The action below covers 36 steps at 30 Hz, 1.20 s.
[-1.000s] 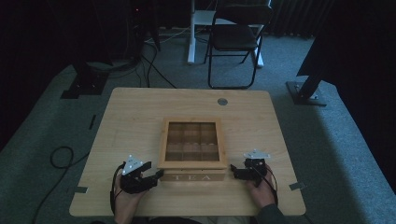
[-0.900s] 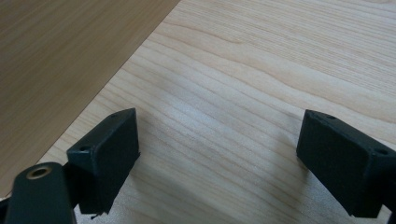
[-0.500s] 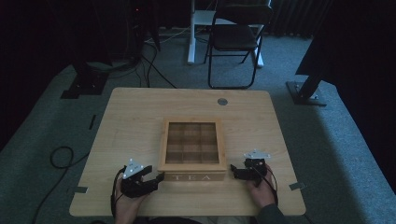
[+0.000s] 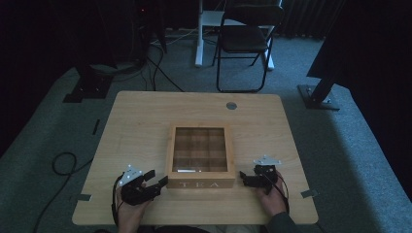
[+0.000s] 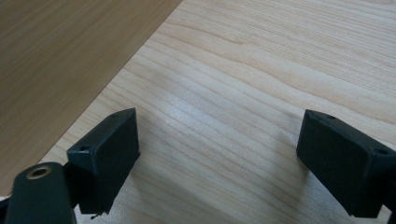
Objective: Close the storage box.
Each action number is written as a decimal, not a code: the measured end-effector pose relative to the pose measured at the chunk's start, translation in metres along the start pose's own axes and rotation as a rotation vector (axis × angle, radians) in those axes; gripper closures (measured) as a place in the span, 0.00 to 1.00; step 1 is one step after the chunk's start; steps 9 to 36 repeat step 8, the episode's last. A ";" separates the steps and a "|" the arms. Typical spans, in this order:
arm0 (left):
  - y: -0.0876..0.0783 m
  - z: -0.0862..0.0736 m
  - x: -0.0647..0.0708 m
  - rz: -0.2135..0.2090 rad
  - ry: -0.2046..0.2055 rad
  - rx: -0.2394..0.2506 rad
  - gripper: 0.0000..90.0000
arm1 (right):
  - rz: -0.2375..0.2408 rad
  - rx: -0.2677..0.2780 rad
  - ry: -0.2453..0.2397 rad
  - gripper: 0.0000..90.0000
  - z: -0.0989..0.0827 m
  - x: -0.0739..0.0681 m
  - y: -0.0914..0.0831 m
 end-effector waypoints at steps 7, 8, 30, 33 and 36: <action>0.001 -0.001 -0.004 0.004 -0.025 0.004 0.39 | 0.000 0.000 -0.001 0.14 0.000 0.000 0.000; 0.002 0.000 -0.004 0.002 -0.027 0.005 0.39 | 0.000 0.000 -0.001 0.14 0.000 0.000 0.000; 0.002 0.000 -0.004 0.002 -0.027 0.005 0.39 | 0.000 0.000 -0.001 0.14 0.000 0.000 0.000; 0.002 0.000 -0.004 0.002 -0.027 0.005 0.39 | 0.000 0.000 -0.001 0.14 0.000 0.000 0.000; 0.002 0.000 -0.004 0.002 -0.027 0.005 0.39 | 0.000 0.000 -0.001 0.14 0.000 0.000 0.000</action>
Point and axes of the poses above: each handheld gripper's, and its own axes: y roughly forward along the jaws, z roughly out of its top, x roughly to its right, the point moved 6 cm from there along y, roughly forward along the jaws, and after that the axes turned 7 degrees about -x, right-handed, at the moved point
